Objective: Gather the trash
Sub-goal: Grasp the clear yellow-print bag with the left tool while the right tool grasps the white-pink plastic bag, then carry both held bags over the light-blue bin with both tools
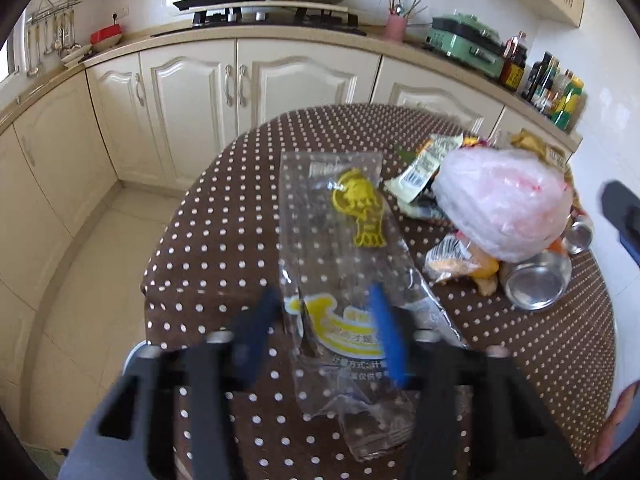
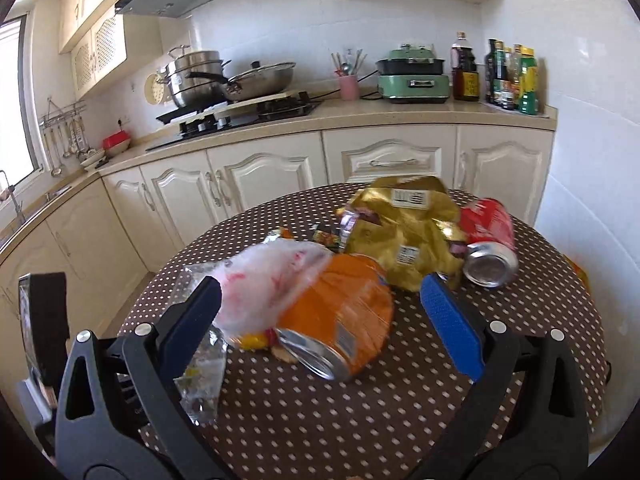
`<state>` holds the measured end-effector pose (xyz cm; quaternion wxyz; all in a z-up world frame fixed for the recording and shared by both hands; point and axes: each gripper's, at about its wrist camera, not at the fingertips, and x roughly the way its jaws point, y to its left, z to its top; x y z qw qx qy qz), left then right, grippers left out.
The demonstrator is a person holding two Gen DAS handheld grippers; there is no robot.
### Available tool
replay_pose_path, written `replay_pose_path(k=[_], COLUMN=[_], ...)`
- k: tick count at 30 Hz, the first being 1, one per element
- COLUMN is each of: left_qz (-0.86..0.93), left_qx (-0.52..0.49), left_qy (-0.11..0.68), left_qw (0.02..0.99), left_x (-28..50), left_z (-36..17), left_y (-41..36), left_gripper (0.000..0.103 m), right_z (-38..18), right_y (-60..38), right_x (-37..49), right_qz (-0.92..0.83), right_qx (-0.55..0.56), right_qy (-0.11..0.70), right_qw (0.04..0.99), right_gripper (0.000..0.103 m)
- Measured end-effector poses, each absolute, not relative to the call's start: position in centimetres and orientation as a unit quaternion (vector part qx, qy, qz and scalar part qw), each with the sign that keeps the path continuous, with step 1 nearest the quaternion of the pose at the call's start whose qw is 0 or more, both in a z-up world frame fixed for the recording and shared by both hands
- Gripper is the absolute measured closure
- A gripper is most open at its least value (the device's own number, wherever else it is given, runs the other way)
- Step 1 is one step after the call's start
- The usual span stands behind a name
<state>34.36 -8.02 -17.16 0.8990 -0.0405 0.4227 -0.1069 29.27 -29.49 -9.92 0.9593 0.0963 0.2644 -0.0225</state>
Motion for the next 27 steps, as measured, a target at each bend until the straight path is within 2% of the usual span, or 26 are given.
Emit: replay_pose_path(k=[1,2,10,11,13,15,16,19,27], left_qz=[-0.119,-0.123,-0.14,-0.14,-0.138,-0.138,-0.138,-0.138,-0.125], left_qx=[-0.06,-0.071,-0.091,-0.093,-0.097,-0.102,-0.107,-0.118,-0.161], left_qy=[0.419,0.415,0.384,0.381,0.375,0.368,0.363,0.348,0.285], left_qw=[0.898,0.899,0.908,0.909,0.912,0.914,0.915,0.92,0.937], left_x=[34.4,34.3,33.5,33.4,33.1,32.8,32.6,31.7,28.1], left_z=[-17.0,-16.8,-15.9,-15.8,-15.6,-15.4,-15.1,-14.4,-11.8], left_y=[-7.4,-6.9,-5.0,-4.8,-4.3,-3.7,-3.4,-2.5,1.5], left_gripper=[0.091,0.098,0.102,0.102,0.102,0.102,0.103,0.103,0.103], right_z=[-9.9,-9.9,-11.3,-11.5,-11.8,-11.9,-11.9,-11.4,-8.1], right_y=[-29.0,-28.6,-26.1,-25.9,-25.8,-25.6,-25.6,-25.7,-23.7], right_x=[30.0,30.4,34.1,34.2,34.2,34.1,33.9,33.0,29.6], right_qz=[-0.017,-0.013,0.002,0.0,0.005,0.007,0.011,0.01,0.025], right_qx=[0.092,0.088,0.04,0.035,0.033,0.03,0.031,0.036,0.046], right_qy=[0.268,0.271,0.324,0.329,0.334,0.334,0.331,0.317,0.242], right_qw=[0.959,0.958,0.945,0.944,0.942,0.942,0.943,0.948,0.969], right_gripper=[0.006,0.006,0.007,0.01,0.033,0.042,0.056,0.063,0.067])
